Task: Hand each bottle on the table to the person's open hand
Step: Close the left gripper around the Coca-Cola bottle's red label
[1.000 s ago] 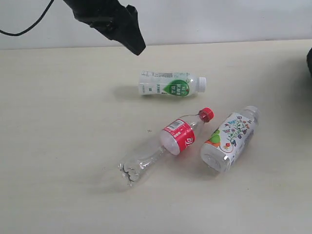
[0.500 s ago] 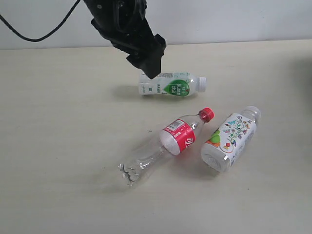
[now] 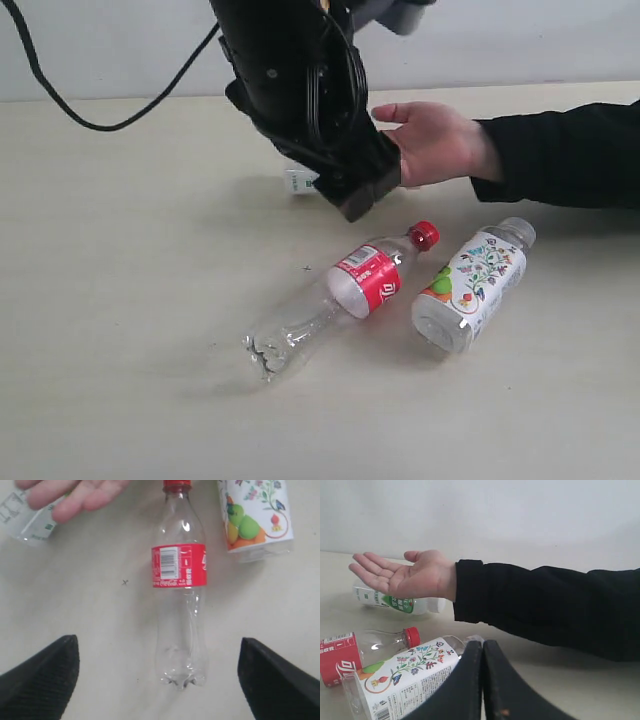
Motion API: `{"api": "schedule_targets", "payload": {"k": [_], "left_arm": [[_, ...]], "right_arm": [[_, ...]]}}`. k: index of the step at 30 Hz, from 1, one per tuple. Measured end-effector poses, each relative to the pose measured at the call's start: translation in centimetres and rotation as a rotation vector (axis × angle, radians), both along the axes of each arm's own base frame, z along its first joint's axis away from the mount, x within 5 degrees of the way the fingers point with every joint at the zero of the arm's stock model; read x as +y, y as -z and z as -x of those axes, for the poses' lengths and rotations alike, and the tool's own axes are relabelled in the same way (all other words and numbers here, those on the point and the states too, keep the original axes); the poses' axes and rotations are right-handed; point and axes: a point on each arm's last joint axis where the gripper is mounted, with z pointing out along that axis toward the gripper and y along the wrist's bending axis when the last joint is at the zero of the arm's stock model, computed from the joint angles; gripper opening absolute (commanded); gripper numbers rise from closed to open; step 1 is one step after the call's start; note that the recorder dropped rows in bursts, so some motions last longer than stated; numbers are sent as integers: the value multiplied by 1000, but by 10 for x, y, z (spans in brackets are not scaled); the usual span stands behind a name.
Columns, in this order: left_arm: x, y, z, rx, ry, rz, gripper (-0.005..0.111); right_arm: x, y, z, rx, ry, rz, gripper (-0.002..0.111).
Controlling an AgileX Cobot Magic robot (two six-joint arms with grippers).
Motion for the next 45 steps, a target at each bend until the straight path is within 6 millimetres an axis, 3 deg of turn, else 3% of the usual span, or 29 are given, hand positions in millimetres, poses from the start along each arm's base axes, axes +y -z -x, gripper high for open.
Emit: {"api": "schedule_targets", "payload": {"k": [10,17,26,29,38,45], "left_arm": [[-2,47,5,45,20,-62,82],[-17,113,-6,88,39,-121,82],[-24,168,-11,142,44,-187,81],[-25,177,-12,151,45,-199,69],[-25,177,-12,149,42,-195,0],[-25,177,-12,154,8,-193,0]], "right_arm": [[0,0,0,0,0,0,0],[0,0,0,0,0,0,0],[0,0,0,0,0,0,0],[0,0,0,0,0,0,0],[0,0,0,0,0,0,0],[0,0,0,0,0,0,0]]}}
